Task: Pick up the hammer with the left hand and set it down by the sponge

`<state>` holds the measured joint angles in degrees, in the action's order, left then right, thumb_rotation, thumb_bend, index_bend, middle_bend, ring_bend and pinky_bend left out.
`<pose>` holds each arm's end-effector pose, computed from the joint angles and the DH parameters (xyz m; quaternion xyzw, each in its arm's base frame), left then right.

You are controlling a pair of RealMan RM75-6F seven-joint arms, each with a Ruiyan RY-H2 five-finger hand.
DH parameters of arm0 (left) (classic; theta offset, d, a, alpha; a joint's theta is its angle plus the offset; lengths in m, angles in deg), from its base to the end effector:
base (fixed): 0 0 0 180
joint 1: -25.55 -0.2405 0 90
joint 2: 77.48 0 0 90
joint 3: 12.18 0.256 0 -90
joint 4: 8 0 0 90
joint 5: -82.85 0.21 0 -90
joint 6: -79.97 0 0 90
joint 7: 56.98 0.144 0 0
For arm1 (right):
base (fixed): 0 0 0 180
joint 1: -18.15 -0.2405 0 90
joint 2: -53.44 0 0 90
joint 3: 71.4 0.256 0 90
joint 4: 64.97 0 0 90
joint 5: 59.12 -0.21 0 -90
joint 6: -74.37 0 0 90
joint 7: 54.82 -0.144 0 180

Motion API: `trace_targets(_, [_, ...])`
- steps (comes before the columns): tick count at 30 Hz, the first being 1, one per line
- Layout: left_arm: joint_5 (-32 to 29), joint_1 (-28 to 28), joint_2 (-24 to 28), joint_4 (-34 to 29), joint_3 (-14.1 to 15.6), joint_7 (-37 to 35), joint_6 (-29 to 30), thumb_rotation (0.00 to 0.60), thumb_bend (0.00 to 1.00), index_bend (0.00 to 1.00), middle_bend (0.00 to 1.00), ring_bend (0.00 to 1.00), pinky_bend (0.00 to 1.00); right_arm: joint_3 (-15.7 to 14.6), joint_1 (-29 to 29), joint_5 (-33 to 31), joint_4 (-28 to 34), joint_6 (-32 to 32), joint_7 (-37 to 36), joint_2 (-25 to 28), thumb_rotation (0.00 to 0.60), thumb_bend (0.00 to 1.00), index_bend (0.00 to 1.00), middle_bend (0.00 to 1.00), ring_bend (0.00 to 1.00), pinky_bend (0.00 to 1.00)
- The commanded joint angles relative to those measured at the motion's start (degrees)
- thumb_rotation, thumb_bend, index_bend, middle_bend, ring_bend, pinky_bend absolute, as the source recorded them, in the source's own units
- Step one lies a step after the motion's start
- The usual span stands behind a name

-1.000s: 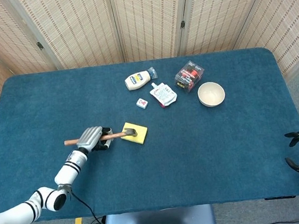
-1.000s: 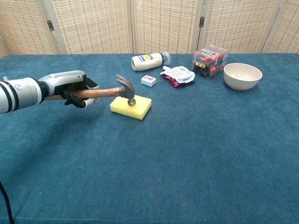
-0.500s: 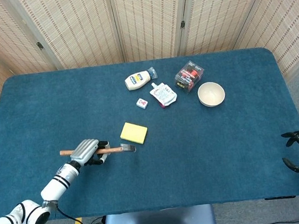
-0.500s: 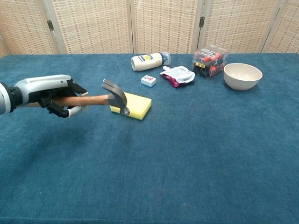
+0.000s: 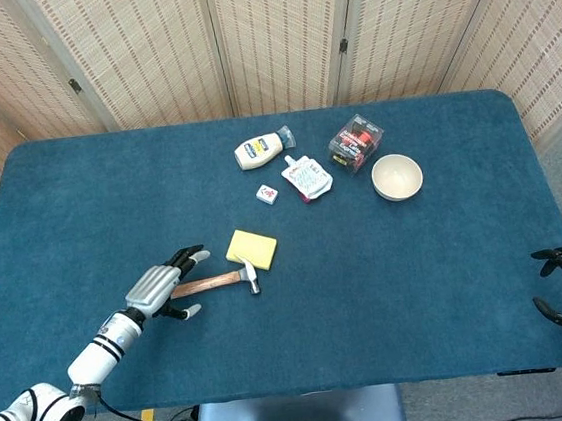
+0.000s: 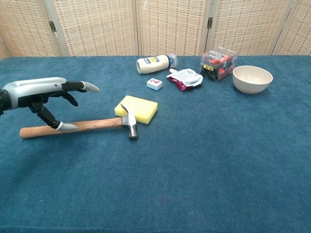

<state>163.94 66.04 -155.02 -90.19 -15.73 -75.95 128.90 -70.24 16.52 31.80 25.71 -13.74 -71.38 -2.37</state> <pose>-0.1996 0.3356 0.0229 -0.7248 -0.4894 -0.3814 0.2996 -0.3224 -0.1575 0.2065 0.5812 -0.4147 0.4264 0.5553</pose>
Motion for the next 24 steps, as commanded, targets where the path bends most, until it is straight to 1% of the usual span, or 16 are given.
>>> trace_targets(1, [-1.64, -2.06, 2.08, -2.34, -0.71, 0.74, 2.82, 0.600, 0.31, 0.00, 0.01, 0.01, 0.21, 0.00, -0.05, 0.08, -0.06, 0.04, -0.04, -0.01, 0.600, 0.17, 0.31, 0.48, 0.27, 0.27])
trace_targets(3, [-3.19, -3.91, 3.35, -3.93, -0.88, 2.78, 5.35, 0.600, 0.31, 0.01, 0.01, 0.01, 0.21, 0.01, -0.16, 0.14, -0.16, 0.15, -0.09, 0.00, 0.600, 0.17, 0.31, 0.48, 0.27, 0.27])
trace_targets(5, [-5.32, -5.79, 5.44, -6.28, -0.51, 6.64, 7.17, 0.600, 0.31, 0.03, 0.01, 0.01, 0.21, 0.02, -0.25, 0.16, -0.21, 0.26, -0.12, 0.00, 0.600, 0.17, 0.31, 0.48, 0.27, 0.27])
trace_targets(7, [-7.65, -8.09, 7.51, -9.17, -0.30, 11.02, 10.22, 0.600, 0.31, 0.06, 0.02, 0.01, 0.21, 0.00, -0.30, 0.10, -0.21, 0.43, -0.08, 0.02, 0.600, 0.17, 0.31, 0.48, 0.27, 0.27])
trace_targets(9, [-9.22, -10.56, 8.22, -11.00, -0.28, 14.86, 14.50, 0.600, 0.31, 0.13, 0.04, 0.01, 0.21, -0.04, -0.33, -0.03, -0.19, 0.66, -0.02, 0.07, 0.600, 0.17, 0.31, 0.48, 0.27, 0.27])
trace_targets(12, [-10.05, -14.24, 9.16, -13.13, 0.47, 20.21, 20.59, 0.600, 0.31, 0.17, 0.06, 0.02, 0.21, -0.11, -0.45, -0.09, -0.04, 1.01, 0.02, 0.22, 0.600, 0.17, 0.31, 0.48, 0.27, 0.27])
trace_targets(16, [-9.24, -18.62, 10.44, -14.76, 1.49, 25.53, 27.84, 0.600, 0.31, 0.19, 0.07, 0.02, 0.21, -0.02, -0.69, -0.08, -0.14, 1.24, -0.10, 0.01, 0.600, 0.17, 0.31, 0.48, 0.27, 0.27])
trace_targets(20, [-7.72, -22.15, 11.40, -15.70, 2.35, 27.78, 32.93, 0.600, 0.31, 0.20, 0.08, 0.02, 0.21, -0.02, -0.89, 0.14, -0.26, 1.36, -0.16, -0.27, 0.600, 0.17, 0.31, 0.48, 0.27, 0.27])
trace_targets(24, [-6.45, -24.60, 12.45, -16.49, 3.20, 27.37, 34.93, 0.600, 0.31, 0.22, 0.09, 0.02, 0.21, 0.03, -1.10, 0.28, -0.29, 1.47, -0.20, -0.34, 0.600, 0.17, 0.31, 0.48, 0.27, 0.27])
